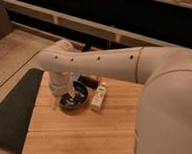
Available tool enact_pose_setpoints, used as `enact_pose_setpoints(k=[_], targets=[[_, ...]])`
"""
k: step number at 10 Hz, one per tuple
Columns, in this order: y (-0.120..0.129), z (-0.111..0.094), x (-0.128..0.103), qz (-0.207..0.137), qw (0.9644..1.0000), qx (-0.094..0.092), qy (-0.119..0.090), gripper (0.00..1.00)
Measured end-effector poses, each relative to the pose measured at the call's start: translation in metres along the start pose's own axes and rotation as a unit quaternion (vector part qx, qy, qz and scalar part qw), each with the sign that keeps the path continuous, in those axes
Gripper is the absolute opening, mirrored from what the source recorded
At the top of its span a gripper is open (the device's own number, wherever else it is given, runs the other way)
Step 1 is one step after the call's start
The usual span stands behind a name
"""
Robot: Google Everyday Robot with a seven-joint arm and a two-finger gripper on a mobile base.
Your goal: Place the eraser on the white sponge
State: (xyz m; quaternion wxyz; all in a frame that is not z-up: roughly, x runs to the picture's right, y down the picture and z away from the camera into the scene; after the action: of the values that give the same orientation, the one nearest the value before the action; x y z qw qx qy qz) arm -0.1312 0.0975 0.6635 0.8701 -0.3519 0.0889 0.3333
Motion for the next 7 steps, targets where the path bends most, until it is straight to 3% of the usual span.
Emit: enact_pose_setpoints(k=[2,4,7], targets=[[-0.013,-0.016,0.001,-0.052,0.9981,-0.009,-0.033,0.65],[-0.021,-0.023,0.003,-0.069,0.9965,-0.009,-0.046,0.65],[-0.042,-0.021,0.011,-0.127,0.9903,-0.005,-0.056,0.65]])
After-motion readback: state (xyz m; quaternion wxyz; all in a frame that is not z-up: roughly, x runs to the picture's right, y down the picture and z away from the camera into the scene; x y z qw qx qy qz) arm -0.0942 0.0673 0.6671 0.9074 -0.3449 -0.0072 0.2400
